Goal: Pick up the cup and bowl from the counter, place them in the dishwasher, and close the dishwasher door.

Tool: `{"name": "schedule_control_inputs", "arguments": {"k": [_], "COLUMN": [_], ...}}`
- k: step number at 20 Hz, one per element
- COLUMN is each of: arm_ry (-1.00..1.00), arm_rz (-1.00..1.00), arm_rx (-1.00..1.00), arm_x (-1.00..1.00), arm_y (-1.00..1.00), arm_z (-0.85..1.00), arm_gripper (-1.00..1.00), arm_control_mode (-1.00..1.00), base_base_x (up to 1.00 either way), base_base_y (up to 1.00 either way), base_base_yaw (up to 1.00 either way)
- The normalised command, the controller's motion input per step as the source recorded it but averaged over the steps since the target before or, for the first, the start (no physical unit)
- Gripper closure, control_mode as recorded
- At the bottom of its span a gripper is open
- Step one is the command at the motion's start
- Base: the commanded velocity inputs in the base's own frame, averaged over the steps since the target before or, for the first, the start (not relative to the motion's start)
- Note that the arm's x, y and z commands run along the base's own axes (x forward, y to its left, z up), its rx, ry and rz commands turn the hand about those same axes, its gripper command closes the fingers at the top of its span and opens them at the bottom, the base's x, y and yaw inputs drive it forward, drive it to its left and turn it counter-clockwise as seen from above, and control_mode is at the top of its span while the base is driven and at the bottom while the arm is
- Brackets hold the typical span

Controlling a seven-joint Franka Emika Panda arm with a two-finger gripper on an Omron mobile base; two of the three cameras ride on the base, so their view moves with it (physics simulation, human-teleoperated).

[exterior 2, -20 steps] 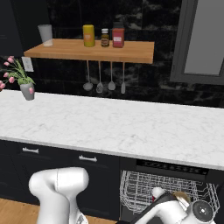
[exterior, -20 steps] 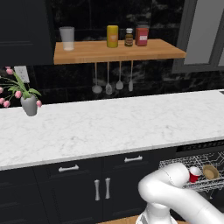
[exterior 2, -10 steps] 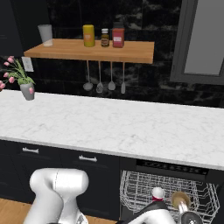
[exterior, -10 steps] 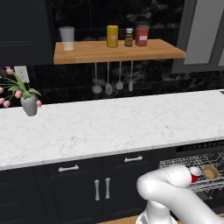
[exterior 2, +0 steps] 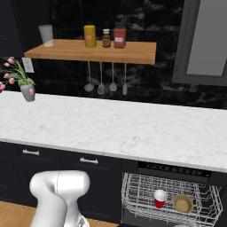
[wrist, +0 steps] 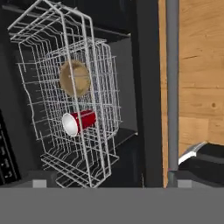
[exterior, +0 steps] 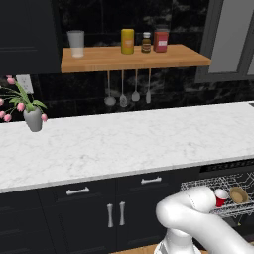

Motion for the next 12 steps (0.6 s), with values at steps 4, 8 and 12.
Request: {"name": "schedule_control_inputs", "arguments": {"k": [4,8,12], "arm_ry": [-0.41,-0.37,-0.19], "arm_rz": [0.0,0.0,-0.01], "arm_rx": [0.43,0.33,0.19], "arm_x": [-0.57,-0.27,0.04], "arm_y": [-0.06,0.0,0.04], "arm_z": [-0.42,-0.74,-0.79], "arm_gripper": [-1.0,-1.0,-1.0], "arm_control_mode": [-1.0,-1.0,-1.0], "base_base_x": [0.0,0.0,0.0], "base_base_y": [0.0,0.0,0.0], "base_base_yaw": [0.0,0.0,0.0]}}
